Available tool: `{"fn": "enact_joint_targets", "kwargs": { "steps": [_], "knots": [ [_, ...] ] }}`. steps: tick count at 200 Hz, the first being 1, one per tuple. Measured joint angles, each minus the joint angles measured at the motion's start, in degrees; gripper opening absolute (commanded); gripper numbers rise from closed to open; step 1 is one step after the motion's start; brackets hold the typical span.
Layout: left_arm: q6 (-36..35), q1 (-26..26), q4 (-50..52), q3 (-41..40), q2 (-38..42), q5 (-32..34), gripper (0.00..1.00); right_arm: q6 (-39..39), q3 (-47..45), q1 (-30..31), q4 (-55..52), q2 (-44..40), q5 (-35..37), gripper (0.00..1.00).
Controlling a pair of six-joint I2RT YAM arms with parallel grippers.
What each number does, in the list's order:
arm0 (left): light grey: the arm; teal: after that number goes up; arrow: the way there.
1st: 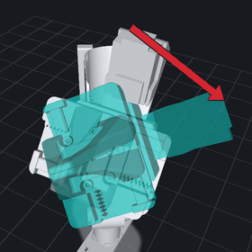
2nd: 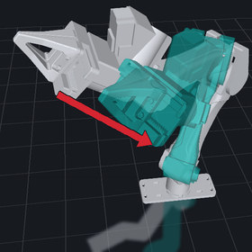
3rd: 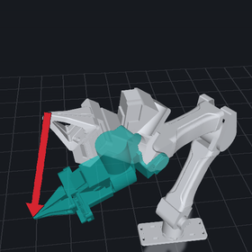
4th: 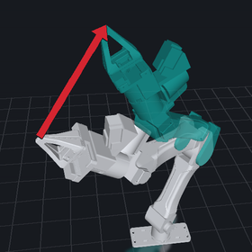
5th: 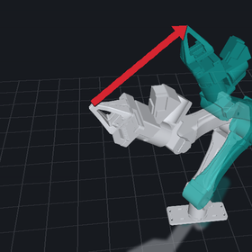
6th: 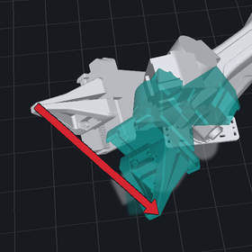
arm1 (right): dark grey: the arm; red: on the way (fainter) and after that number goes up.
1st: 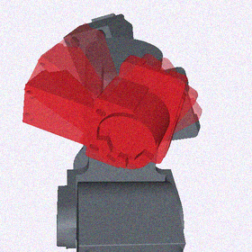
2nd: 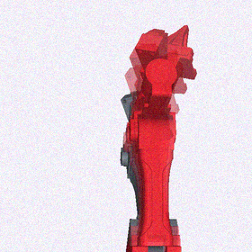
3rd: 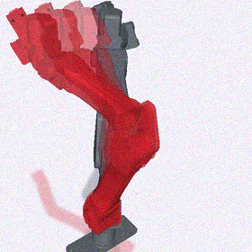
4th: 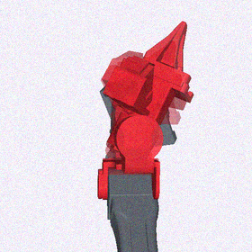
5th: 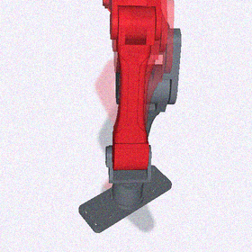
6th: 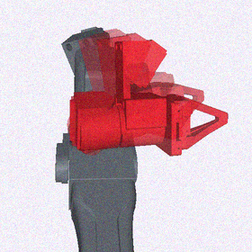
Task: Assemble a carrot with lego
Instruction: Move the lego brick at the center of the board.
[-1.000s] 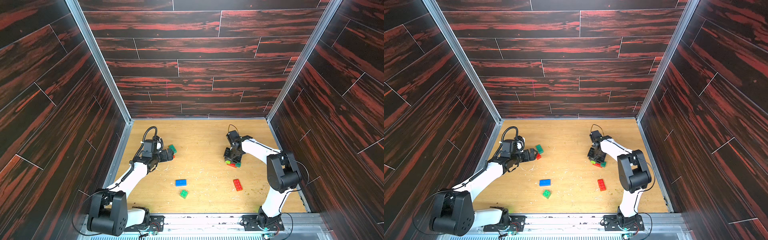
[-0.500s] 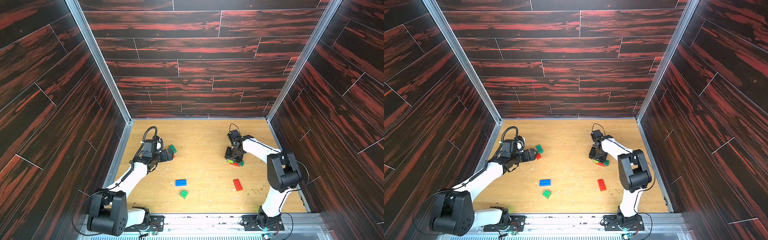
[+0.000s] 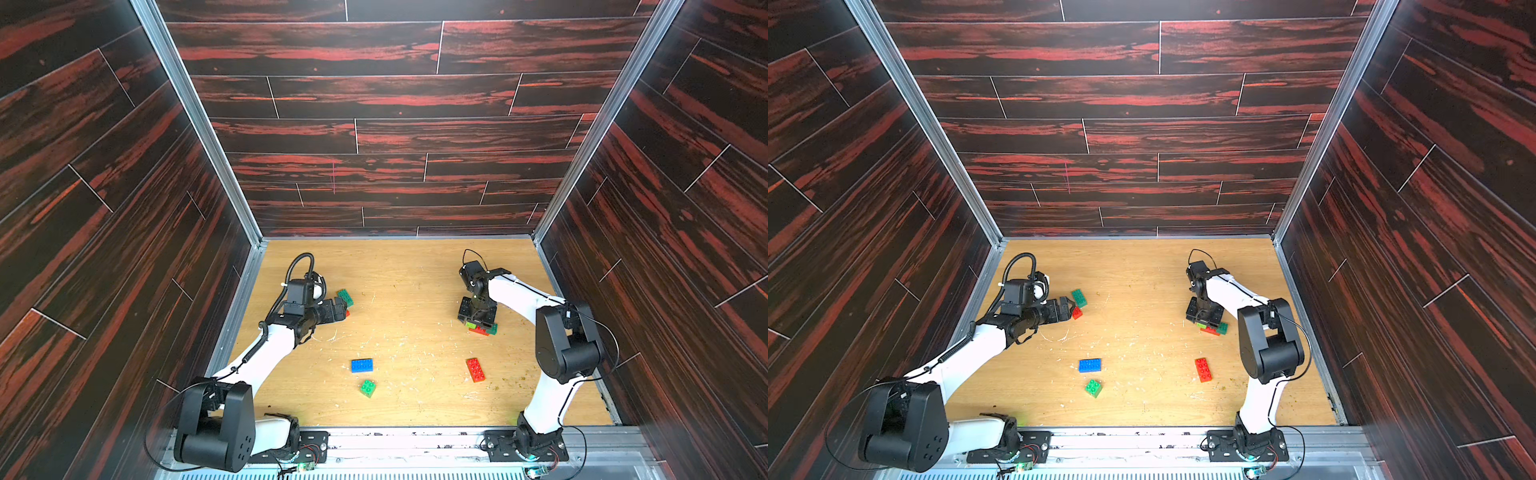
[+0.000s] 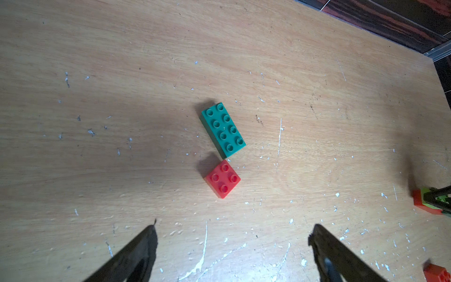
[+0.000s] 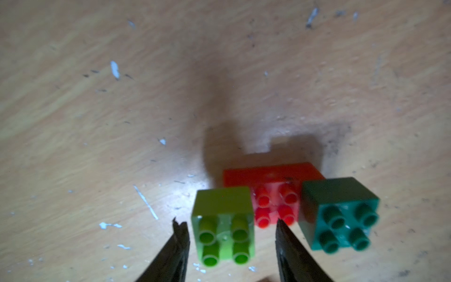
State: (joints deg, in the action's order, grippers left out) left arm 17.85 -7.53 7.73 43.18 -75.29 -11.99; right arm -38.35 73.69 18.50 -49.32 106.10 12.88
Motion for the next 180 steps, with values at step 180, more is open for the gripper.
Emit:
{"fn": "enact_joint_targets", "kwargs": {
  "steps": [180],
  "knots": [
    [11.6, -14.2, 19.0, 2.4, 1.7, 9.2, 0.91, 0.8, 1.9, 6.5, -4.7, -9.7, -4.8, 0.81]
  ]
}}
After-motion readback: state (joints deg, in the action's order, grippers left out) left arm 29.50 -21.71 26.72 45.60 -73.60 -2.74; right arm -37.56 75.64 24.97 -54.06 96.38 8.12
